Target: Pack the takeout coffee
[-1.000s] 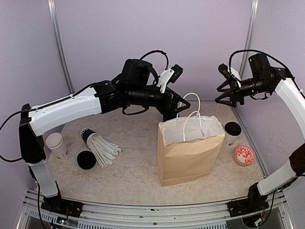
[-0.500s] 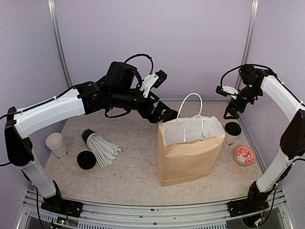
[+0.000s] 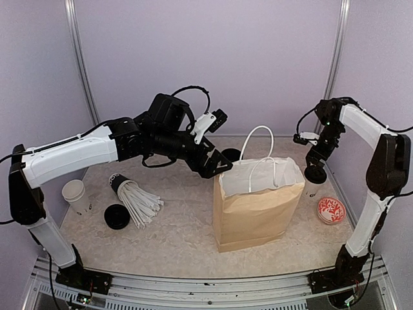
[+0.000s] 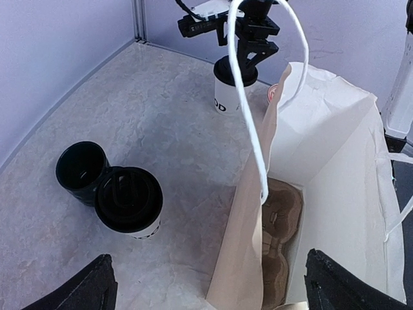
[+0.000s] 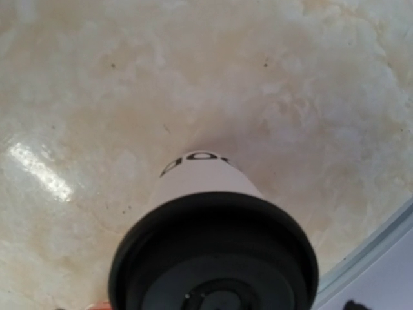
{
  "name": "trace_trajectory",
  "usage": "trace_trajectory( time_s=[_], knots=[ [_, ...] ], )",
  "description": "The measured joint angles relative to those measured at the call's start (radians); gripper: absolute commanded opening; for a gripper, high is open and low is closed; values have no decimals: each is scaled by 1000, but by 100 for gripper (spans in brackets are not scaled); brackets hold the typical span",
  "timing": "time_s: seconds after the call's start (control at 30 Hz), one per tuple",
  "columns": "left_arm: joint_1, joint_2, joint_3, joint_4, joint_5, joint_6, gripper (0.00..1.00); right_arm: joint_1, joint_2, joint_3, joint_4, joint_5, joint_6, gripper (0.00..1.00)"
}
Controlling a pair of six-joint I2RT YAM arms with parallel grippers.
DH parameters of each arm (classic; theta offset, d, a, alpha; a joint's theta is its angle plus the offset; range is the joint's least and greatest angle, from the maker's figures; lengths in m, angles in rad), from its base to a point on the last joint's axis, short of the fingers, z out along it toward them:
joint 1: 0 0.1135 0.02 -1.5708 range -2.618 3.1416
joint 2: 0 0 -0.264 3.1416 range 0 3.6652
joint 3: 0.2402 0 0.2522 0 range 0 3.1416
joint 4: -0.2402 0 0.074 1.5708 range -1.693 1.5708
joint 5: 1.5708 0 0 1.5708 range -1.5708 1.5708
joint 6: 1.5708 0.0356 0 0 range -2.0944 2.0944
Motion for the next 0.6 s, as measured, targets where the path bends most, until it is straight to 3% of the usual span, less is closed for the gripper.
trace_trajectory(
  time_s=[0.6],
  knots=[
    [0, 0, -3, 1, 68, 8, 94, -32, 74, 51, -66, -8, 24, 83]
  ],
)
